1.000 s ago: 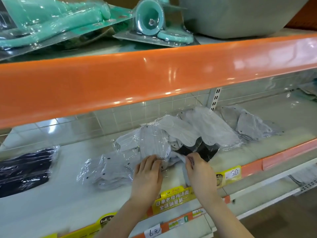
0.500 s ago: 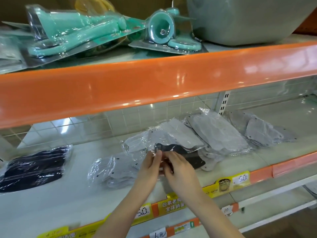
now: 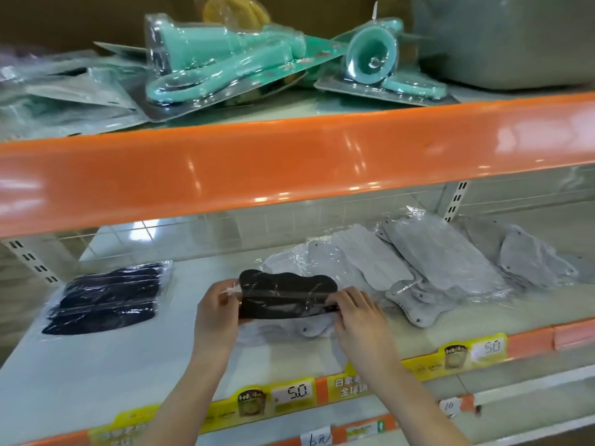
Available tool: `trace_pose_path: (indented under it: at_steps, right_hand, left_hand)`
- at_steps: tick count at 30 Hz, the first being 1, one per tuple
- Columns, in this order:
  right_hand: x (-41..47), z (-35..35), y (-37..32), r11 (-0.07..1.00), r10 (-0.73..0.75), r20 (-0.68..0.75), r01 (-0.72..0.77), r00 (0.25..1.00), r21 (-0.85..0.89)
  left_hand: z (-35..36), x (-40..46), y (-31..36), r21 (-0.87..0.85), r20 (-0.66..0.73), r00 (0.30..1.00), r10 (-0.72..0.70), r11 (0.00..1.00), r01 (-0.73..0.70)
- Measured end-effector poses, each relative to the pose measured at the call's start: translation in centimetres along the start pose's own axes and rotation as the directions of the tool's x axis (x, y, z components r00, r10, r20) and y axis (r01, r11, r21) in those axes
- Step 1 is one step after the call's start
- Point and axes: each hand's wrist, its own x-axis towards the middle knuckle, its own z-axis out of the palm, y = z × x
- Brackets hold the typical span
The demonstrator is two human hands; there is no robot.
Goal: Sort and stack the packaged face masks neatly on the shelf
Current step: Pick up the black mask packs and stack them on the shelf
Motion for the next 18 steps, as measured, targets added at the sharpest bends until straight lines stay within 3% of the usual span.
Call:
trace_pose_path:
  at_steps: [2,4,7,9,10,13,18]
  right_hand:
    - [0.3,0.4,-0.4,1.0,0.007,-0.024,-0.006,1.0,0.019]
    - [0.7,1.0,-1.2,0.999,0.005,-0.05,-0.003,0.999,0.044]
    - [1.2,1.8,-2.8,0.999,-0.001,-0.075,0.005,0.997,0.053]
    - [1.5,2.1,-4.0,0.998,0.009,-0.107,-0.002,0.994,0.065]
    - [1.7,2.2,-4.7,0.997,0.021,-0.118,-0.012,0.993,0.073]
    - [2.2,2.9,-6.7,0.993,0.034,-0.138,-0.018,0.99,0.116]
    - [3.2,4.1,-10.9,0.993,0.005,-0.125,0.01,0.992,0.121]
  left_hand:
    - [-0.9,0.4,-1.0,0.278,-0.022,0.981,0.194,0.944,-0.18]
    - [-1.5,0.4,-2.0,0.481,0.056,0.898,0.436,0.777,-0.407]
    - [-2.5,0.6,-2.7,0.571,0.271,0.713,0.647,0.488,-0.66]
    - [-3.2,1.0,-3.5,0.609,0.38,0.625,0.682,0.324,-0.724]
    - [-3.7,1.1,-3.8,0.629,0.39,0.627,0.674,0.302,-0.716]
    - [-5.3,1.6,-4.0,0.657,0.302,0.669,0.679,0.361,-0.662]
    - [-9.0,3.9,-3.8,0.652,0.167,0.622,0.765,0.387,-0.652]
